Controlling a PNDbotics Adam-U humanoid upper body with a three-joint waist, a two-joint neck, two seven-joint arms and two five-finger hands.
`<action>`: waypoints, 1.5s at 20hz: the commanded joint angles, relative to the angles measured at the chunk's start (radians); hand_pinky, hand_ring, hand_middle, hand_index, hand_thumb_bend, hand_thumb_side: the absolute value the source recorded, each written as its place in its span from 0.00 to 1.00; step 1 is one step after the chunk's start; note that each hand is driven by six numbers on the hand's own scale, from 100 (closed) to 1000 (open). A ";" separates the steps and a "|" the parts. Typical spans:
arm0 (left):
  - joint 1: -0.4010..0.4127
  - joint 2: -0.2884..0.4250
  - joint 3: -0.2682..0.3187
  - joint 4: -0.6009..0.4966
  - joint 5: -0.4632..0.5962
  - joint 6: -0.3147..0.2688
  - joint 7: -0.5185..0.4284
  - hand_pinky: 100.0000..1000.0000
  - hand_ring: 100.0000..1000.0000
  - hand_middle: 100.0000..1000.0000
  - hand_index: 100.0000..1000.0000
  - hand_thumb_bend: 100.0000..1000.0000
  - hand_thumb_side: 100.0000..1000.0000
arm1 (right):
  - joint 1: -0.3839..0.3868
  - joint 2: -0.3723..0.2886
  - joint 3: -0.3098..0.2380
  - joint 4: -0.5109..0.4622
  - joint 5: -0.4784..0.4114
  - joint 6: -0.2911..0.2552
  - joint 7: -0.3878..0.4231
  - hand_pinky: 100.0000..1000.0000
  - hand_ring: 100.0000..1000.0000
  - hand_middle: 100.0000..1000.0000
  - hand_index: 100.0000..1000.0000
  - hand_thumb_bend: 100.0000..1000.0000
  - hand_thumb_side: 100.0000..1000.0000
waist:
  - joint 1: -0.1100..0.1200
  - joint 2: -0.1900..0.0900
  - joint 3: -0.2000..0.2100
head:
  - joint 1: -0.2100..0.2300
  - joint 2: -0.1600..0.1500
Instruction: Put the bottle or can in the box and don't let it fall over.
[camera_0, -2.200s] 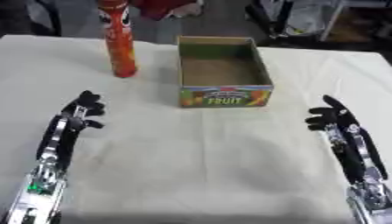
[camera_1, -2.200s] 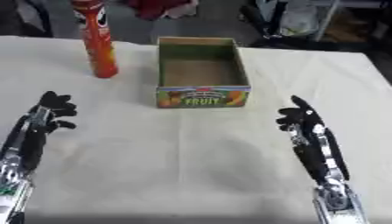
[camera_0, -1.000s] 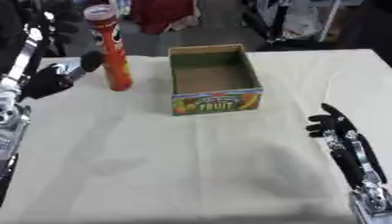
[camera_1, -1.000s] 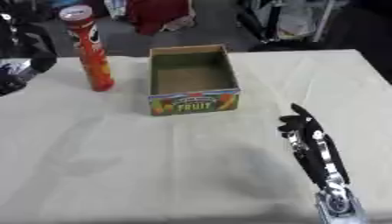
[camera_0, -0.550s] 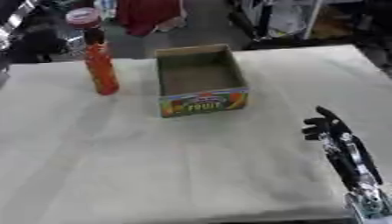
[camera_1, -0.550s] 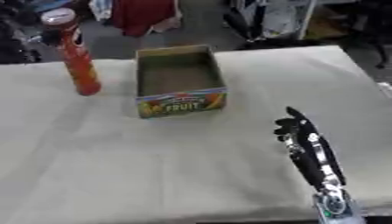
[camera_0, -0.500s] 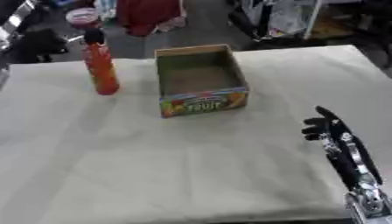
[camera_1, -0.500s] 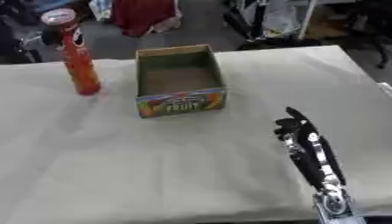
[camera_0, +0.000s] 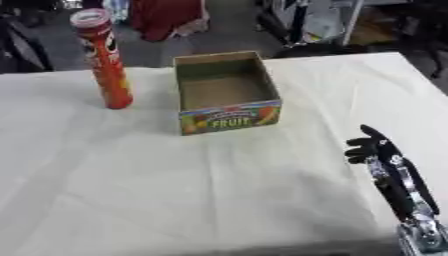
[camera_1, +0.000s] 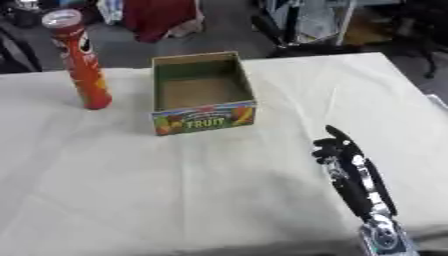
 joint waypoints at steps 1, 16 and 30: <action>-0.044 -0.002 0.038 0.077 -0.056 -0.023 -0.054 0.74 0.74 0.75 0.96 0.82 0.73 | -0.012 -0.005 0.002 -0.011 -0.003 -0.003 0.006 0.63 0.65 0.67 0.93 0.00 0.83 | -0.001 -0.007 -0.003 | -0.001 -0.014; -0.121 -0.096 0.159 0.441 -0.290 -0.213 0.062 0.67 0.71 0.72 0.94 0.88 0.75 | -0.029 0.010 0.010 -0.014 -0.006 -0.008 0.019 0.63 0.65 0.67 0.94 0.00 0.82 | -0.015 0.006 -0.034 | 0.013 -0.030; -0.137 -0.137 0.130 0.486 -0.233 -0.269 0.260 0.64 0.69 0.70 0.93 0.83 0.74 | -0.043 0.017 0.015 -0.016 -0.011 -0.010 0.029 0.63 0.65 0.67 0.94 0.00 0.82 | -0.013 0.016 -0.066 | 0.036 -0.037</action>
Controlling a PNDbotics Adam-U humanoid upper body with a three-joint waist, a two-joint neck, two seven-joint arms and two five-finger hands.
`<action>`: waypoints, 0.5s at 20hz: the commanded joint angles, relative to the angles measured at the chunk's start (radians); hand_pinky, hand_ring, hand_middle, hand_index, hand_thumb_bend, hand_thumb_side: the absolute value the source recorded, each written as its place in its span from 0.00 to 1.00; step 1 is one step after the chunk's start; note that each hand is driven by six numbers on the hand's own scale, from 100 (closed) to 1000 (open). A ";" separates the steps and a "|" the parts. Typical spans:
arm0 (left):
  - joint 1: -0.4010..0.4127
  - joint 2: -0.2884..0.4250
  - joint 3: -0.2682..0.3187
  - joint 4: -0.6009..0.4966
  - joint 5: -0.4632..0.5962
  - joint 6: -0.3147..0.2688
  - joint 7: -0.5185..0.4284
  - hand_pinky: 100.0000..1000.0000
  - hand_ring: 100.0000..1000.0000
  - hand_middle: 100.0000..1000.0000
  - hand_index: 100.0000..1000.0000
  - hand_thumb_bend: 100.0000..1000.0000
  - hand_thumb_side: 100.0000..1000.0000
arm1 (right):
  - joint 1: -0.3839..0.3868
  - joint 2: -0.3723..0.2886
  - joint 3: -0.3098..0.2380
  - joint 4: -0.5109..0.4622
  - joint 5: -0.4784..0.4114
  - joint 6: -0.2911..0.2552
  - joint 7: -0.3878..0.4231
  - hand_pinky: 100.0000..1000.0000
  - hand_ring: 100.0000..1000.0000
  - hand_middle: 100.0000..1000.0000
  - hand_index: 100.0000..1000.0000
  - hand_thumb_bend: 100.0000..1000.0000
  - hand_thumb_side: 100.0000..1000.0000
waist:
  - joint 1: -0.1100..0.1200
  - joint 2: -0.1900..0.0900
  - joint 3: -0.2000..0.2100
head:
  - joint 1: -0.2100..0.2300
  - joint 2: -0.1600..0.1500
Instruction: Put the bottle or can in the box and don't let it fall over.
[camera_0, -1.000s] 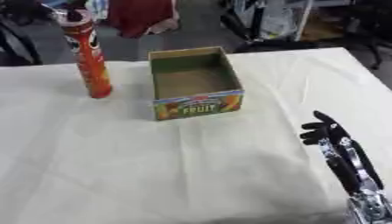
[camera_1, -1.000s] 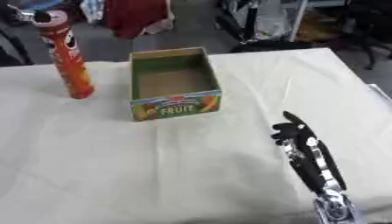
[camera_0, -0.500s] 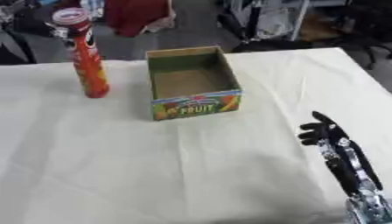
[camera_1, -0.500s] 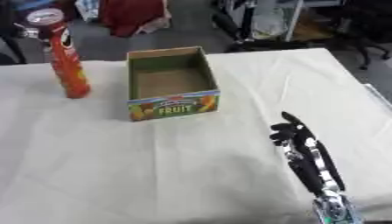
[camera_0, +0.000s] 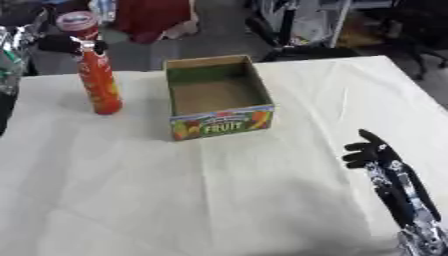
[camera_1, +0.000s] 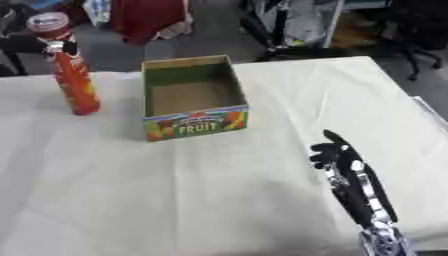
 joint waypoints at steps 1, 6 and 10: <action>-0.032 0.015 -0.008 -0.023 0.003 0.000 -0.002 0.64 0.69 0.69 0.93 0.80 0.73 | -0.013 -0.003 0.003 -0.016 -0.007 -0.002 0.003 0.63 0.65 0.67 0.94 0.00 0.82 | 0.003 -0.008 -0.003 | 0.005 -0.011; -0.033 0.012 -0.015 -0.021 -0.023 -0.006 -0.049 0.62 0.67 0.67 0.90 0.70 0.69 | -0.015 -0.002 0.003 -0.015 -0.007 -0.002 0.005 0.63 0.65 0.67 0.94 0.00 0.82 | 0.003 -0.009 -0.006 | 0.007 -0.008; -0.030 0.014 -0.014 -0.022 -0.052 -0.009 -0.071 0.59 0.63 0.60 0.84 0.56 0.66 | -0.014 -0.002 0.002 -0.014 -0.008 -0.002 0.005 0.63 0.65 0.67 0.94 0.00 0.82 | 0.004 -0.010 -0.005 | 0.008 -0.005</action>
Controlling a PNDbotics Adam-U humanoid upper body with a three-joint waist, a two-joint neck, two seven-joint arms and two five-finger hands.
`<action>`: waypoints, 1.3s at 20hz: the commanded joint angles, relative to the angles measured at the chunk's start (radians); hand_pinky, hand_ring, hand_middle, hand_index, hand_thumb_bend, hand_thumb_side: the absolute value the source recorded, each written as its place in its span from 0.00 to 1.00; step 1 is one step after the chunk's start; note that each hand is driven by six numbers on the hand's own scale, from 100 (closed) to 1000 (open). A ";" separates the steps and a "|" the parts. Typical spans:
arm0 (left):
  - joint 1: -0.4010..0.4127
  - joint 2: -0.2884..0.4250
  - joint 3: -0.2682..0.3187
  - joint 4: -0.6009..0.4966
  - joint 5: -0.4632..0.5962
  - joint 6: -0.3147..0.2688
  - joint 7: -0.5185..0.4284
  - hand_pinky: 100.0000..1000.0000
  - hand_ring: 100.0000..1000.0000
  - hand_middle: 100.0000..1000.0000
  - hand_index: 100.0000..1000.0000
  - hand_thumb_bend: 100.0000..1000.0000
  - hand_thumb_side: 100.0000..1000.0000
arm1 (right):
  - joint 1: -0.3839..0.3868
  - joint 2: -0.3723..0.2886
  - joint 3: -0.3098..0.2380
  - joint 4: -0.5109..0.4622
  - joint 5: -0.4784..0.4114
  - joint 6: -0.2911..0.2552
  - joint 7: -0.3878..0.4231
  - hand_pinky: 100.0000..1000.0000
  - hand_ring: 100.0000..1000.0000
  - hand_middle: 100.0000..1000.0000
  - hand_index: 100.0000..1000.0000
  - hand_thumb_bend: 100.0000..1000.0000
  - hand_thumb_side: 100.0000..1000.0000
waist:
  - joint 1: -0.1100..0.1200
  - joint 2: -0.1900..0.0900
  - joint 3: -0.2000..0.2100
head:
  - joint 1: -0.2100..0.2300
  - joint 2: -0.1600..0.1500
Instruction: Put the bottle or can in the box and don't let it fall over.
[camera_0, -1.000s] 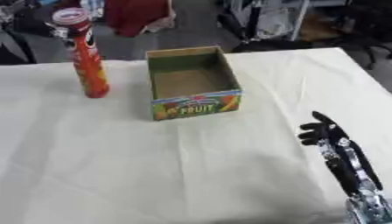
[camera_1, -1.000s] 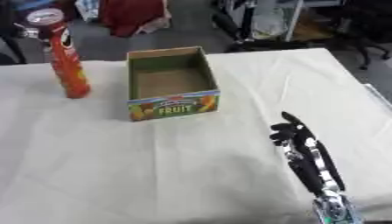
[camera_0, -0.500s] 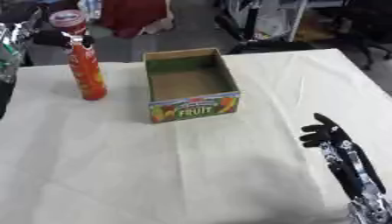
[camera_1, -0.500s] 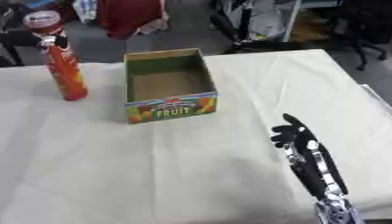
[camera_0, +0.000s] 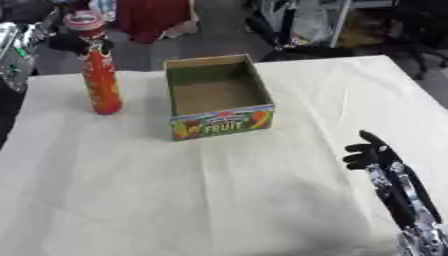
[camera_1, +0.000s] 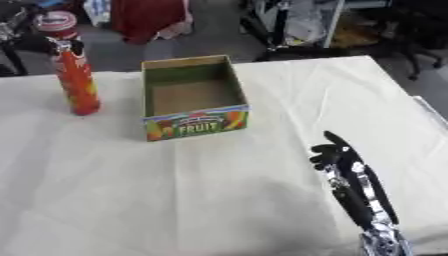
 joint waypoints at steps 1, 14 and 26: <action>-0.022 0.016 0.000 -0.017 -0.023 -0.002 -0.013 0.57 0.61 0.58 0.82 0.52 0.65 | -0.013 -0.008 -0.002 -0.013 -0.007 -0.002 0.004 0.63 0.65 0.67 0.94 0.00 0.82 | 0.001 -0.010 0.000 | 0.003 -0.005; -0.016 0.024 0.005 -0.022 -0.035 0.013 0.082 0.41 0.40 0.32 0.57 0.10 0.39 | -0.011 -0.008 -0.003 -0.011 -0.007 -0.002 0.006 0.63 0.65 0.67 0.94 0.00 0.82 | -0.002 -0.014 0.010 | 0.004 -0.005; -0.059 0.077 -0.023 -0.045 0.034 -0.097 -0.036 0.68 0.75 0.72 0.90 0.91 0.84 | -0.006 -0.012 -0.009 -0.007 -0.001 -0.001 0.003 0.63 0.65 0.67 0.94 0.00 0.83 | 0.003 -0.020 0.021 | -0.004 -0.004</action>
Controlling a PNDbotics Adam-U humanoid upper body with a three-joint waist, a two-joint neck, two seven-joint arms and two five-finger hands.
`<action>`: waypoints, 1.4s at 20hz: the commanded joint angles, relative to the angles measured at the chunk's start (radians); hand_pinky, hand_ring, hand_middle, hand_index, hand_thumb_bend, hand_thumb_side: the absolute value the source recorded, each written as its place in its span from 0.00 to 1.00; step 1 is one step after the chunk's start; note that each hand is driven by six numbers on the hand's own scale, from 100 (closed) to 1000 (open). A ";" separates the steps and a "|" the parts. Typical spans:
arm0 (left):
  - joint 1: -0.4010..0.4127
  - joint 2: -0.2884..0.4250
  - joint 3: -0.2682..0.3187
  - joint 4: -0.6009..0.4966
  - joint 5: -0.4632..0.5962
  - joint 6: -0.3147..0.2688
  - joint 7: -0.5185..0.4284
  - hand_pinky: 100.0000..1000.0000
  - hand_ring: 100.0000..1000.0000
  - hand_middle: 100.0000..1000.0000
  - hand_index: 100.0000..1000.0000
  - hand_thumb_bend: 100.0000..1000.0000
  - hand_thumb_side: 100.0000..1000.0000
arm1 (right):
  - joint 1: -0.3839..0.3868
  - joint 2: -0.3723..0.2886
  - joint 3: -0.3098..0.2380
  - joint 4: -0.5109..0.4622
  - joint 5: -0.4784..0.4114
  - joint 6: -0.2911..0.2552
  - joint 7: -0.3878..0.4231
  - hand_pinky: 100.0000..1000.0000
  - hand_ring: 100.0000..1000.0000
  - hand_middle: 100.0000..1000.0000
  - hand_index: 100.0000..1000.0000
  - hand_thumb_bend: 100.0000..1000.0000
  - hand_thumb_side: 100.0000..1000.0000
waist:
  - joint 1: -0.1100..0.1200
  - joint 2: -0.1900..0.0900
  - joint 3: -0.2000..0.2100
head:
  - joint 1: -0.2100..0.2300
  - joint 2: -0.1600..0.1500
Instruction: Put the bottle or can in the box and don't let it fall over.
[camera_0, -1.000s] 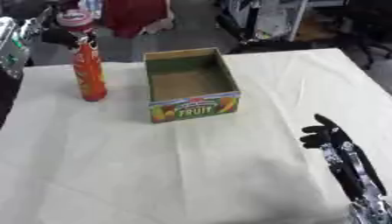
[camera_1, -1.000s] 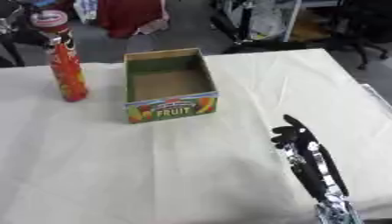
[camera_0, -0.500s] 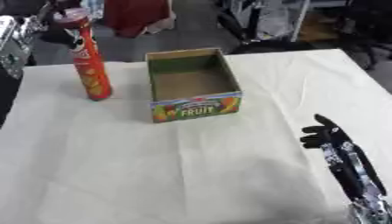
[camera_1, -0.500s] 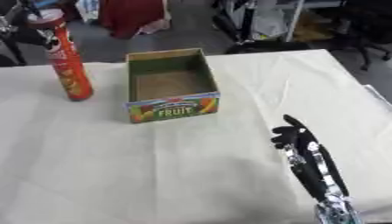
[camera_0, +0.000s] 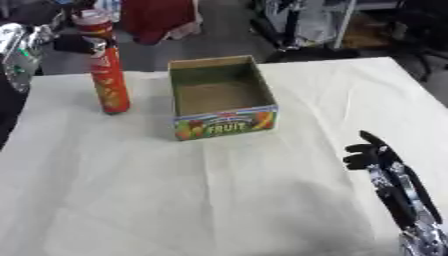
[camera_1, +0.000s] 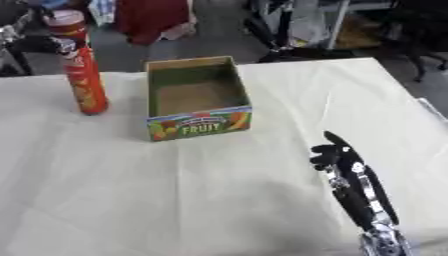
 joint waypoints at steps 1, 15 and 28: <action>-0.035 0.055 0.034 -0.069 0.006 -0.014 -0.041 0.68 0.75 0.72 0.90 0.91 0.85 | -0.007 -0.012 -0.008 -0.007 -0.001 -0.001 0.000 0.63 0.65 0.67 0.94 0.00 0.83 | 0.003 -0.016 0.003 | -0.004 -0.004; -0.009 0.015 0.038 -0.099 -0.042 0.100 0.036 0.68 0.77 0.80 0.95 0.82 0.78 | -0.018 -0.006 -0.001 -0.005 -0.003 -0.003 0.010 0.63 0.65 0.67 0.94 0.00 0.83 | 0.001 -0.007 -0.023 | 0.006 -0.017; 0.009 -0.022 0.042 -0.003 -0.119 0.169 0.108 0.66 0.74 0.78 0.96 0.79 0.75 | -0.037 0.006 0.008 -0.004 -0.006 -0.005 0.024 0.63 0.65 0.67 0.94 0.00 0.83 | 0.004 0.011 -0.059 | 0.026 -0.032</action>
